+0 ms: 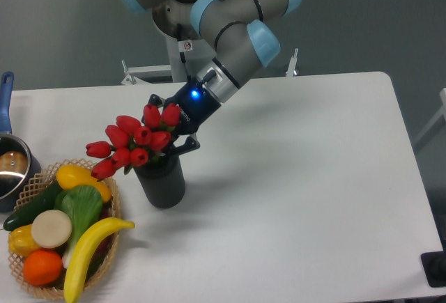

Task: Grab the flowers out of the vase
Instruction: 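Lift the gripped tulips up out of the grey vase, then carry the tulips away from the vase and hold them aloft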

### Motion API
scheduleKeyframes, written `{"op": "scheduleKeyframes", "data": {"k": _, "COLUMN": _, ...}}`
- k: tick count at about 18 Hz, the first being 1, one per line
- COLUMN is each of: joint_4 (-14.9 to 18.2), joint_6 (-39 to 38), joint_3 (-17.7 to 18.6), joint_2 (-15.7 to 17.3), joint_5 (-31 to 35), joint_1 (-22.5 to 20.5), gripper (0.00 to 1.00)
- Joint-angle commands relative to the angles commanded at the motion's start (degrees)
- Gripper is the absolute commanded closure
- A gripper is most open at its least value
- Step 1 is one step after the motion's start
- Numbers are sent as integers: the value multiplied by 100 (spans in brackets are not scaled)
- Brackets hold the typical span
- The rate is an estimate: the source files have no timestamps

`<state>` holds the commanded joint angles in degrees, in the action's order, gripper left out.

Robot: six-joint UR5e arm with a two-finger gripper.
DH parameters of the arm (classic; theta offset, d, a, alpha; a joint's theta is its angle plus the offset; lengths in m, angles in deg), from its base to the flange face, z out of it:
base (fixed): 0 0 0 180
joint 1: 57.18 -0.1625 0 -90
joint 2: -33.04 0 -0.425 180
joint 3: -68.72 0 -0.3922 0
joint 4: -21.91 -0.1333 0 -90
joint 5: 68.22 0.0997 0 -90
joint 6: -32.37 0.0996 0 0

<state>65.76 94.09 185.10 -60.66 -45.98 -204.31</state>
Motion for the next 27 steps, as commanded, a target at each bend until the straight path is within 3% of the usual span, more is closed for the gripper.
{"op": "scheduleKeyframes", "data": {"k": 3, "joint_4": 9, "joint_6": -756, "joint_3": -360, "joint_2": 211, "joint_5": -88, "joint_1": 26, "gripper": 100}}
{"op": "scheduleKeyframes", "data": {"k": 10, "joint_4": 9, "joint_6": -1838, "joint_3": -967, "joint_2": 300, "joint_5": -238, "joint_1": -88, "gripper": 100}}
{"op": "scheduleKeyframes", "data": {"k": 19, "joint_4": 35, "joint_6": -2603, "joint_3": -1828, "joint_2": 291, "joint_5": -888, "joint_1": -826, "gripper": 100}}
{"op": "scheduleKeyframes", "data": {"k": 22, "joint_4": 35, "joint_6": -2570, "joint_3": -1987, "joint_2": 212, "joint_5": -845, "joint_1": -1080, "gripper": 100}}
{"op": "scheduleKeyframes", "data": {"k": 24, "joint_4": -17, "joint_6": -2089, "joint_3": -1987, "joint_2": -121, "joint_5": -731, "joint_1": -1458, "gripper": 100}}
{"op": "scheduleKeyframes", "data": {"k": 27, "joint_4": -9, "joint_6": -1323, "joint_3": -1978, "joint_2": -315, "joint_5": -56, "joint_1": -1704, "gripper": 100}}
